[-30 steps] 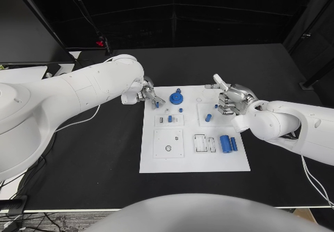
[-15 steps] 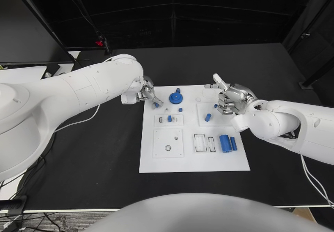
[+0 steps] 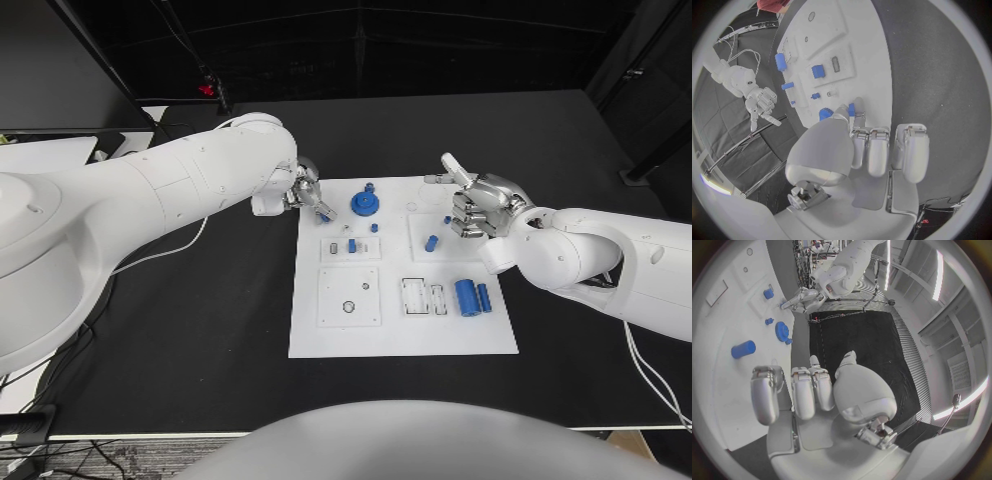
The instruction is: Assemble the parts on the task board
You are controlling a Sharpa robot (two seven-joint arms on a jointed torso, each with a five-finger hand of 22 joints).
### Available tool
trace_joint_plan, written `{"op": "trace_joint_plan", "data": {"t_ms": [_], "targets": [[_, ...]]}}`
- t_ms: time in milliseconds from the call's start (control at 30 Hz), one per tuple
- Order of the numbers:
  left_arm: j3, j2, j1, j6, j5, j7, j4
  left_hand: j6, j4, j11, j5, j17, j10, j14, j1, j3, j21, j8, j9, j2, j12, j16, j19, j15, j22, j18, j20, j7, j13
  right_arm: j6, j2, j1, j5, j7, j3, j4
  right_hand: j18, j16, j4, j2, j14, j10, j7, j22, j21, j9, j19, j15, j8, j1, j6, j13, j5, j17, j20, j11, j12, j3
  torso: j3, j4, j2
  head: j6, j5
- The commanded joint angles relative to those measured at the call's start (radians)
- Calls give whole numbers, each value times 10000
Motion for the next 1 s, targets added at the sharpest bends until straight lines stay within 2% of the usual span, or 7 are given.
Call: {"op": "trace_joint_plan", "data": {"t_ms": [33,167,367,500,833,1000], "targets": [[7,-22,15,-161,-14,205,24,63,55,-81,177,2635,1070,1052,1568,192,-6,-68,20,1422,-54,8,728,-30,2508,32,-12,-50,2630,53,0,12,-2,37,3,8,112,25,-2,77,1093,1058,2,2389,-33,12,431,57,53,16,-74,2628,-1,2634,30,38,25,-47,6,5,1,1,-7],[7,-68,15,-237,-13,273,70,85,150,-79,384,2635,1070,1052,1569,510,-14,-96,42,1234,-54,8,719,-27,2505,35,-9,-48,2630,56,-4,11,-2,26,3,4,112,25,-2,77,1093,1058,2,2389,-33,12,431,57,53,16,-74,2628,-1,2634,30,38,25,-47,7,8,0,-3,-7],[7,-292,24,-446,11,490,339,110,199,-79,431,2635,1070,1052,1547,633,-7,-98,56,1151,-54,8,727,-27,2508,33,-9,-48,2630,53,-21,7,-2,16,3,3,112,25,-2,77,1093,1058,2,2389,-33,12,431,57,53,16,-74,2628,-1,2634,30,38,25,-47,6,5,-5,-2,-45],[8,-528,86,-558,154,552,666,146,231,-84,458,2635,1070,1052,1528,717,-10,-90,70,1084,-54,8,724,-30,2506,34,-10,-55,2630,40,-43,4,-2,13,2,8,112,25,-2,77,1093,1058,2,2389,-33,12,431,57,53,16,-74,2628,-1,2634,30,38,25,-47,12,7,-5,-8,-69],[8,-1284,482,-437,445,163,1984,227,282,-96,748,2635,1070,1052,1358,1071,-30,-103,105,823,-54,8,701,-43,2496,42,-22,-66,2630,11,-76,0,-2,3,2,27,112,25,-2,77,1093,1058,2,2389,-33,12,431,57,53,16,-74,2628,-1,2634,30,38,25,-47,26,17,-2,-2,-34],[8,-1717,696,-284,490,-293,2767,259,282,-102,852,2635,1070,1052,1277,1182,-44,-106,115,739,-54,8,686,-47,2490,46,-27,-72,2630,0,-76,0,-2,-1,2,38,112,25,-2,77,1093,1058,2,2389,-33,12,431,57,53,16,-74,2628,-1,2634,30,38,25,-47,8,-6,0,10,-30]]}}
